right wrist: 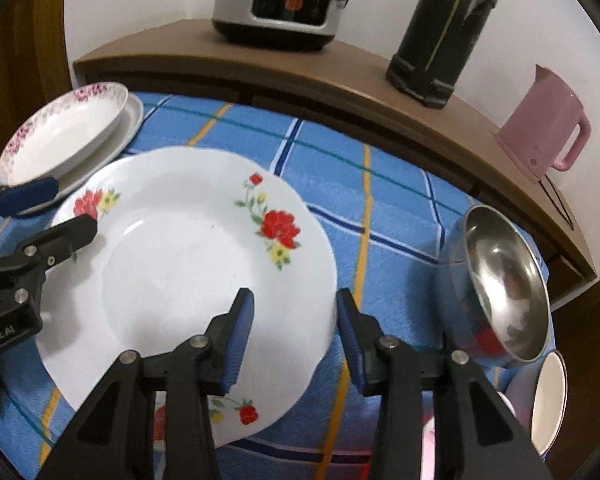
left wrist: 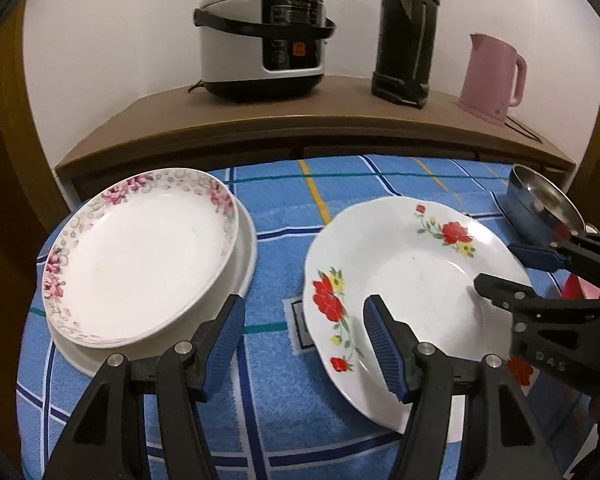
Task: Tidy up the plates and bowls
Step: 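Close the left tool on the rim of the red-flower plate, then lift the red-flower plate with the left tool toward the stacked bowl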
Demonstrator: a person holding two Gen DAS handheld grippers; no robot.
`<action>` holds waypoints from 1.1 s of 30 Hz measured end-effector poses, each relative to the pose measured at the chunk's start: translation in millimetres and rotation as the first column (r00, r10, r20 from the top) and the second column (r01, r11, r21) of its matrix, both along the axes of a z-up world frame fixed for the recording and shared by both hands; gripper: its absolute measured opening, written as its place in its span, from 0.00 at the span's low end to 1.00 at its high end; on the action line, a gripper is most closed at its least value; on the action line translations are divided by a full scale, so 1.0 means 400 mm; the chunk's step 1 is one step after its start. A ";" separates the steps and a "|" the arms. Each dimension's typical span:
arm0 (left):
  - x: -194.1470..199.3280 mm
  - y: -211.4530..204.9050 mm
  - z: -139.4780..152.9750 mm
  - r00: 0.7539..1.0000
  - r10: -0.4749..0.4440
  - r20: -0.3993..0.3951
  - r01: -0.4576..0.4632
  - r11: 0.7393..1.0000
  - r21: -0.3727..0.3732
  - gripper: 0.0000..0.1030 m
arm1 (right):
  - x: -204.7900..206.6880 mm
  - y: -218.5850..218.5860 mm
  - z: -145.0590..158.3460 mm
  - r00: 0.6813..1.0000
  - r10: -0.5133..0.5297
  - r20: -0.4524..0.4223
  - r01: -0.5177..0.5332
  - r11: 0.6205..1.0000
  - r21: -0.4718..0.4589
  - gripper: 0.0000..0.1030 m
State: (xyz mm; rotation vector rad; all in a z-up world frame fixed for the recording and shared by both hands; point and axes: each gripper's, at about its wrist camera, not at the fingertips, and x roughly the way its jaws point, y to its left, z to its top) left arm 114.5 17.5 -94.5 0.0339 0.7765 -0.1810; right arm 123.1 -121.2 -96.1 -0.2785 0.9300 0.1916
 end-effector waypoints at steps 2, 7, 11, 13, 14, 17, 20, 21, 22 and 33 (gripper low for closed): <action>0.002 -0.005 -0.004 1.000 -0.017 -0.016 0.017 1.000 -0.003 0.62 | 0.000 -0.005 0.000 1.000 0.000 0.001 0.000 1.000 0.012 0.41; 0.004 -0.015 -0.010 0.998 -0.039 -0.042 0.038 0.999 -0.018 0.35 | -0.001 -0.006 0.002 1.000 -0.001 0.016 0.001 0.999 0.041 0.34; 0.002 -0.007 -0.008 0.999 -0.002 -0.033 0.002 1.000 -0.012 0.35 | -0.004 -0.010 0.005 1.000 0.006 0.027 -0.008 0.996 0.091 0.30; 0.001 0.002 -0.006 0.999 0.017 -0.028 -0.017 1.000 -0.017 0.35 | -0.004 -0.011 0.007 0.999 0.009 0.031 -0.012 0.993 0.115 0.30; 0.000 0.005 -0.005 0.999 0.025 -0.024 -0.025 1.000 -0.019 0.35 | -0.005 -0.010 0.006 0.999 0.012 0.032 -0.016 0.992 0.122 0.30; -0.008 0.012 0.002 0.999 0.039 0.003 -0.039 0.999 -0.026 0.35 | -0.007 -0.006 0.003 0.999 0.017 0.041 -0.022 0.989 0.143 0.30; -0.013 0.022 0.007 0.998 0.060 0.022 -0.060 0.998 -0.026 0.35 | -0.008 -0.003 0.009 0.998 0.023 0.051 -0.032 0.984 0.174 0.30; -0.011 0.027 0.007 0.997 0.068 0.020 -0.067 0.997 -0.032 0.35 | -0.009 -0.003 0.013 0.998 0.024 0.058 -0.034 0.982 0.186 0.29; -0.009 0.030 0.007 0.997 0.072 0.020 -0.071 0.997 -0.036 0.35 | -0.009 -0.003 0.019 0.998 0.024 0.065 -0.037 0.979 0.199 0.29; -0.014 0.070 0.030 0.983 0.160 0.089 -0.154 0.986 -0.068 0.35 | -0.014 0.027 0.057 0.990 0.045 0.137 -0.079 0.965 0.250 0.26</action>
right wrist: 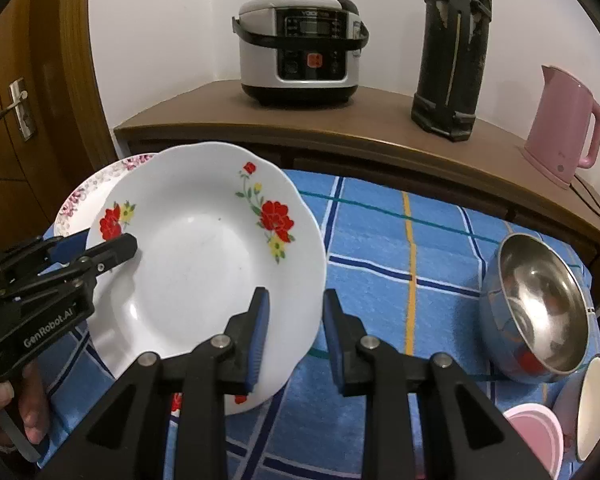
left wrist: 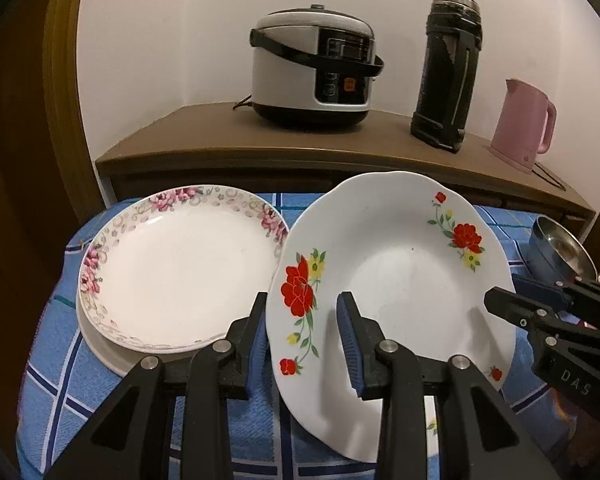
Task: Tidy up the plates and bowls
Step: 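Lift the red-flower plate with the left tool toward the stacked bowl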
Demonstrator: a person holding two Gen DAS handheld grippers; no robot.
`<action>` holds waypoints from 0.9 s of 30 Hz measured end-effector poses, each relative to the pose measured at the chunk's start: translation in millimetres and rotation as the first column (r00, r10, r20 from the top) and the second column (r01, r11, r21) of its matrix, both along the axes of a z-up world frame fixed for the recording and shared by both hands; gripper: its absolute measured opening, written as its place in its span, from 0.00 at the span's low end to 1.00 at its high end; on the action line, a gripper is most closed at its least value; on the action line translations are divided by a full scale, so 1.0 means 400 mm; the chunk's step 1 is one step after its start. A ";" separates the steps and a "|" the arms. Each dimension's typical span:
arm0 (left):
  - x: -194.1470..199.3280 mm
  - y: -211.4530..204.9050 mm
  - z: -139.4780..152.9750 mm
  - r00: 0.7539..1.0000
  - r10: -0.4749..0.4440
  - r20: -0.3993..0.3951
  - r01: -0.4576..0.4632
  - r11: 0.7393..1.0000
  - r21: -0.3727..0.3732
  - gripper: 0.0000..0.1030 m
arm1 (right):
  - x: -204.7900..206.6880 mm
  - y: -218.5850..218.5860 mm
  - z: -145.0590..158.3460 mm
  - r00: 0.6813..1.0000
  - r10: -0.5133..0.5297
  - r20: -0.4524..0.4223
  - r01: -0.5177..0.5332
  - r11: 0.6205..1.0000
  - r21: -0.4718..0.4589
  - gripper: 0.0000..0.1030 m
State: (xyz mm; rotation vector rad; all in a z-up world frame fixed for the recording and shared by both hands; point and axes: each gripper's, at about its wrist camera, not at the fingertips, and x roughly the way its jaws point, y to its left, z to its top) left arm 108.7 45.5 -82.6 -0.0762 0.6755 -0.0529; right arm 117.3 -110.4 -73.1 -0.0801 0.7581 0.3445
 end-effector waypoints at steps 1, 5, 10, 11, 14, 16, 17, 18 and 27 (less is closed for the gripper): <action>0.000 0.003 0.000 1.000 0.004 0.001 -0.004 1.000 -0.005 0.35 | 0.003 0.001 0.000 1.000 0.002 0.001 -0.002 1.000 0.002 0.26; -0.002 0.016 0.006 1.000 0.025 0.013 -0.025 1.000 -0.009 0.35 | 0.002 0.010 0.016 1.000 0.012 0.024 -0.012 1.000 0.014 0.26; -0.002 0.034 0.012 0.999 0.043 0.010 -0.042 0.999 -0.022 0.35 | 0.003 0.020 0.044 0.998 0.029 0.054 -0.031 0.999 0.034 0.26; -0.003 0.038 0.015 0.999 0.051 0.013 -0.051 0.998 -0.025 0.35 | 0.008 0.022 0.048 0.998 0.031 0.059 -0.033 0.999 0.036 0.26; -0.004 0.051 0.024 0.997 0.067 0.024 -0.066 0.997 -0.034 0.35 | 0.013 0.032 0.066 0.996 0.045 0.079 -0.049 0.998 0.043 0.26; -0.006 0.063 0.036 0.996 0.080 0.042 -0.079 0.996 -0.038 0.35 | 0.015 0.040 0.080 0.994 0.054 0.095 -0.059 0.997 0.052 0.26; -0.005 0.070 0.044 0.995 0.087 0.052 -0.085 0.996 -0.037 0.35 | 0.017 0.044 0.088 0.993 0.060 0.102 -0.066 0.996 0.057 0.26; -0.005 0.078 0.054 0.993 0.095 0.064 -0.093 0.995 -0.040 0.35 | 0.018 0.049 0.095 0.992 0.064 0.110 -0.071 0.996 0.060 0.26; 0.018 0.131 0.106 0.982 0.149 0.114 -0.146 0.989 -0.030 0.35 | 0.031 0.098 0.159 0.980 0.092 0.176 -0.109 0.990 0.086 0.27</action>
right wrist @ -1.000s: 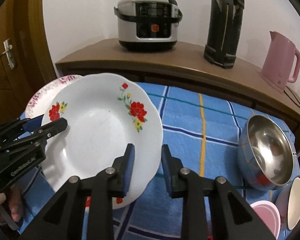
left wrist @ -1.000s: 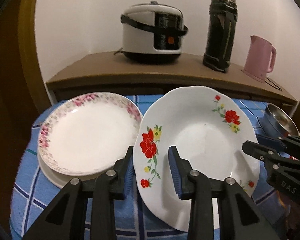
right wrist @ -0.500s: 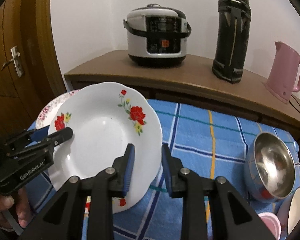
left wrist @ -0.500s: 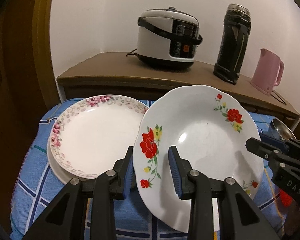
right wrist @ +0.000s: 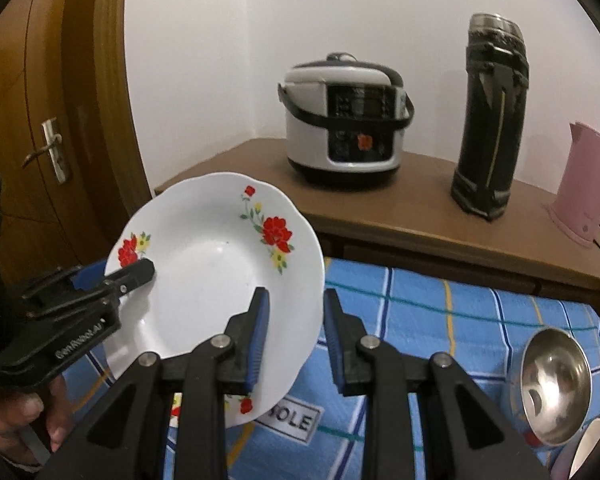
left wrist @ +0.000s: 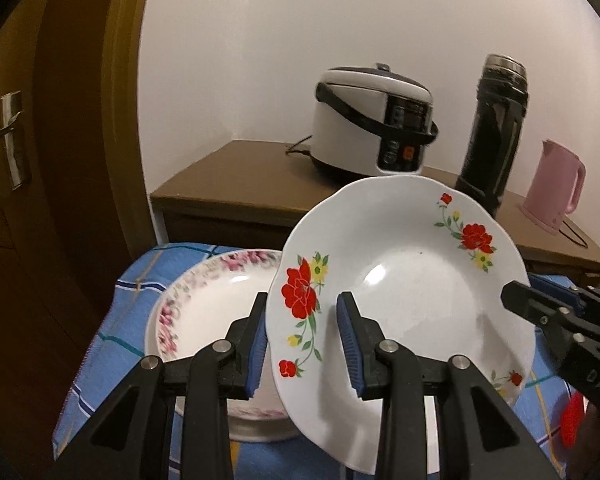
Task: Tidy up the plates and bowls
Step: 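Lift the red-flower plate with the left tool toward the stacked bowl, then lower the red-flower plate onto the pink-floral bowl with the left tool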
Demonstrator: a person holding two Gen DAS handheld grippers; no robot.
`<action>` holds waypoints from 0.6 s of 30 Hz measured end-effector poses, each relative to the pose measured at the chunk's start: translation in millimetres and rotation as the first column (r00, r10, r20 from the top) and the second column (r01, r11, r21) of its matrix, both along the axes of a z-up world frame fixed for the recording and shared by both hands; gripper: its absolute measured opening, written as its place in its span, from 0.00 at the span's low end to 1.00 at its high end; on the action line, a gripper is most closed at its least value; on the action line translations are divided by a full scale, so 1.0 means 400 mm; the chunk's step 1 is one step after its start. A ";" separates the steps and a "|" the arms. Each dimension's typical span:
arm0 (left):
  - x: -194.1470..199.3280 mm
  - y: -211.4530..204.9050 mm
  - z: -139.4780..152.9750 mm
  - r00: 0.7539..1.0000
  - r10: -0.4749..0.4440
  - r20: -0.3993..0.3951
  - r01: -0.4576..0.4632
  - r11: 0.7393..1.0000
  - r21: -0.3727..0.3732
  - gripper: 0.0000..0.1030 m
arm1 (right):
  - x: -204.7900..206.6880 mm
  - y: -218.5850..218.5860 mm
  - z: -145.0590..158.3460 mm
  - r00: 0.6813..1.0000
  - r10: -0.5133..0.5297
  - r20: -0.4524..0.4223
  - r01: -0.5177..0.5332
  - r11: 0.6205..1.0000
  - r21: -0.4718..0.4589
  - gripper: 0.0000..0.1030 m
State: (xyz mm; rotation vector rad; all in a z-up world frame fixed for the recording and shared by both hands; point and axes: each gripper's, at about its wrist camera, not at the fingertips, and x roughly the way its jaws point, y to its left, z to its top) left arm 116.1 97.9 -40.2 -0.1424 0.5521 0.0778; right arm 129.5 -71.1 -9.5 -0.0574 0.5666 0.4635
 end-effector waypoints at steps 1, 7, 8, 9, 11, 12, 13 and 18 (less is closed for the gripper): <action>0.002 0.005 0.002 1.000 0.006 0.002 -0.006 1.000 -0.003 0.35 | 0.001 0.005 0.009 1.000 0.001 0.009 -0.001 1.000 0.002 0.27; 0.002 0.041 0.038 0.999 0.039 0.037 -0.039 0.999 -0.023 0.35 | 0.005 0.040 0.064 0.998 0.011 0.062 -0.013 1.000 0.023 0.27; 0.002 0.048 0.048 0.998 0.051 0.047 -0.050 0.999 -0.018 0.35 | 0.007 0.048 0.070 0.998 0.014 0.067 -0.016 1.000 0.026 0.27; 0.003 0.053 0.054 0.997 0.057 0.051 -0.057 0.998 -0.013 0.35 | 0.009 0.056 0.073 0.997 0.016 0.072 -0.017 1.000 0.025 0.27; 0.007 0.067 0.065 0.996 0.071 0.059 -0.071 0.997 -0.012 0.35 | 0.017 0.073 0.081 0.997 0.026 0.074 -0.028 0.999 0.031 0.27; 0.009 0.074 0.069 0.995 0.078 0.062 -0.078 0.997 -0.010 0.35 | 0.018 0.079 0.083 0.997 0.028 0.076 -0.031 0.999 0.032 0.27; 0.010 0.081 0.072 0.994 0.083 0.066 -0.083 0.997 -0.010 0.35 | 0.021 0.087 0.085 0.996 0.031 0.078 -0.034 0.999 0.034 0.27; 0.010 0.106 0.082 0.988 0.115 0.099 -0.115 0.993 -0.011 0.35 | 0.032 0.115 0.082 0.995 0.037 0.092 -0.041 0.998 0.044 0.27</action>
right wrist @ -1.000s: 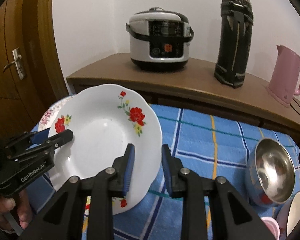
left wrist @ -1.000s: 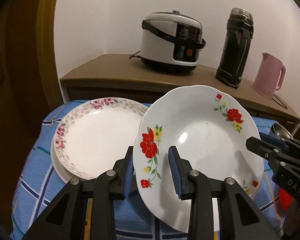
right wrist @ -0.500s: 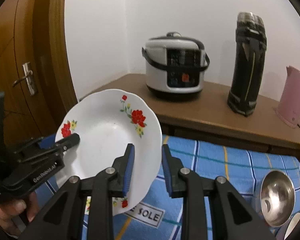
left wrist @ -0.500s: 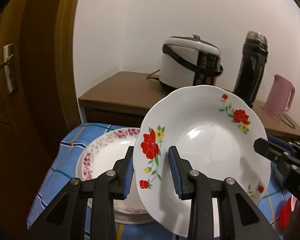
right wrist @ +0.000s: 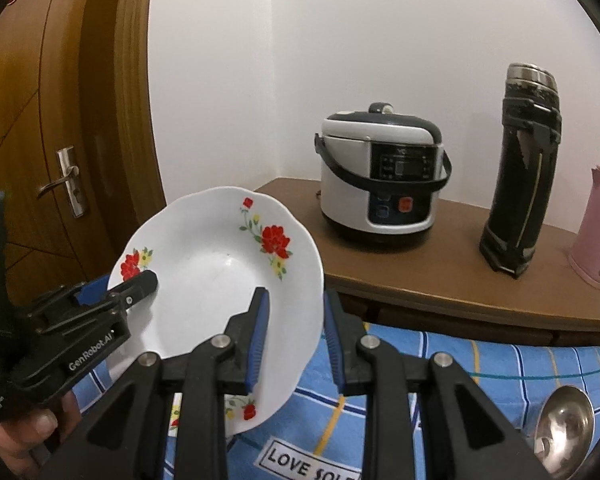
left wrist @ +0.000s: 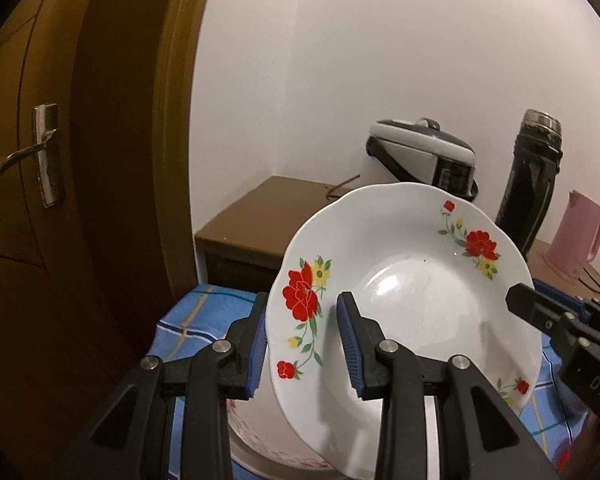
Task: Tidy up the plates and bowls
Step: 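Lower the red-flower plate onto the pink-floral bowl with the left tool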
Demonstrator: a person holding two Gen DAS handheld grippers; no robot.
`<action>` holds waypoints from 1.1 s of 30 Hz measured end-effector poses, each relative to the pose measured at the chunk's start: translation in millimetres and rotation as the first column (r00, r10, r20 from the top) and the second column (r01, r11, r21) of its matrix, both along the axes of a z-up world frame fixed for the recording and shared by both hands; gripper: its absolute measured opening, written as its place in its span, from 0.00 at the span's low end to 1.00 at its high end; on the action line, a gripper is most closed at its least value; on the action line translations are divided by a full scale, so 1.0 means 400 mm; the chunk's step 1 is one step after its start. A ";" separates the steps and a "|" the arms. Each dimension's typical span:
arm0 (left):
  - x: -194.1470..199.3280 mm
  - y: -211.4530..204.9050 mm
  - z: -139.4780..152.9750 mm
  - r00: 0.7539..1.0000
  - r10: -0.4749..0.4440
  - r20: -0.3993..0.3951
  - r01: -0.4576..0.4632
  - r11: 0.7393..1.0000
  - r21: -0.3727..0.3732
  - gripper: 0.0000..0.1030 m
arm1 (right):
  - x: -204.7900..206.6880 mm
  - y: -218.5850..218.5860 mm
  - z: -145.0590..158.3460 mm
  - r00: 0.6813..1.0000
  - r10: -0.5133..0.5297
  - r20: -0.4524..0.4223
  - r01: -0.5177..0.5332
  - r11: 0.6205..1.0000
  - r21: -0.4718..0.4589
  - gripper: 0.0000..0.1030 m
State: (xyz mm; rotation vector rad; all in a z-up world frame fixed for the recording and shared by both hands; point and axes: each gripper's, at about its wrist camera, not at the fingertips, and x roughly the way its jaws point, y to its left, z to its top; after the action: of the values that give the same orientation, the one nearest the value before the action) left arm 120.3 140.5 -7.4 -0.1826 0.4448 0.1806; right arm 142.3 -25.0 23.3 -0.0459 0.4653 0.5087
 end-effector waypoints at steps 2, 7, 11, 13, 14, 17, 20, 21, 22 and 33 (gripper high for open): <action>0.003 0.010 -0.003 1.000 0.012 0.007 -0.012 1.000 0.001 0.35 | 0.008 0.012 -0.008 1.000 0.006 -0.011 -0.005 1.000 0.005 0.27; 0.017 0.040 -0.018 0.999 0.046 0.012 -0.046 0.999 -0.007 0.35 | 0.032 0.049 -0.029 1.000 0.013 -0.028 -0.013 1.000 0.004 0.27; 0.018 0.062 -0.026 0.997 0.069 0.018 -0.069 0.998 -0.010 0.35 | 0.048 0.074 -0.052 0.999 0.018 -0.048 -0.018 1.000 -0.001 0.27; 0.016 0.067 -0.028 0.997 0.075 0.030 -0.074 0.997 -0.010 0.35 | 0.055 0.080 -0.063 0.998 0.018 -0.053 -0.018 1.000 -0.001 0.27; 0.016 0.067 -0.028 0.996 0.077 0.035 -0.076 0.997 -0.005 0.35 | 0.058 0.083 -0.068 0.998 0.020 -0.055 -0.020 1.000 0.007 0.27; 0.023 0.064 -0.035 0.996 0.087 0.035 -0.088 0.996 0.014 0.35 | 0.071 0.089 -0.085 0.997 0.021 -0.071 -0.021 1.000 0.004 0.27; 0.032 0.070 -0.045 0.996 0.091 0.018 -0.092 0.996 0.015 0.35 | 0.081 0.093 -0.101 0.995 0.029 -0.092 -0.028 1.000 0.007 0.27; 0.034 0.074 -0.049 0.996 0.093 0.012 -0.093 0.996 0.009 0.35 | 0.082 0.096 -0.104 0.995 0.030 -0.094 -0.030 1.000 0.004 0.27; 0.036 0.077 -0.053 0.995 0.095 0.006 -0.095 0.995 0.005 0.35 | 0.084 0.098 -0.107 0.995 0.032 -0.096 -0.032 0.999 0.004 0.27; 0.054 0.092 -0.077 0.994 0.109 -0.030 -0.109 0.994 -0.008 0.35 | 0.107 0.110 -0.128 0.991 0.049 -0.124 -0.049 0.999 0.008 0.27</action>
State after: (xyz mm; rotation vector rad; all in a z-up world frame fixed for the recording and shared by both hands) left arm 141.9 177.3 -38.3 -0.2140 0.4651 0.2883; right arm 185.0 19.1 -27.8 -0.0210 0.5854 0.5630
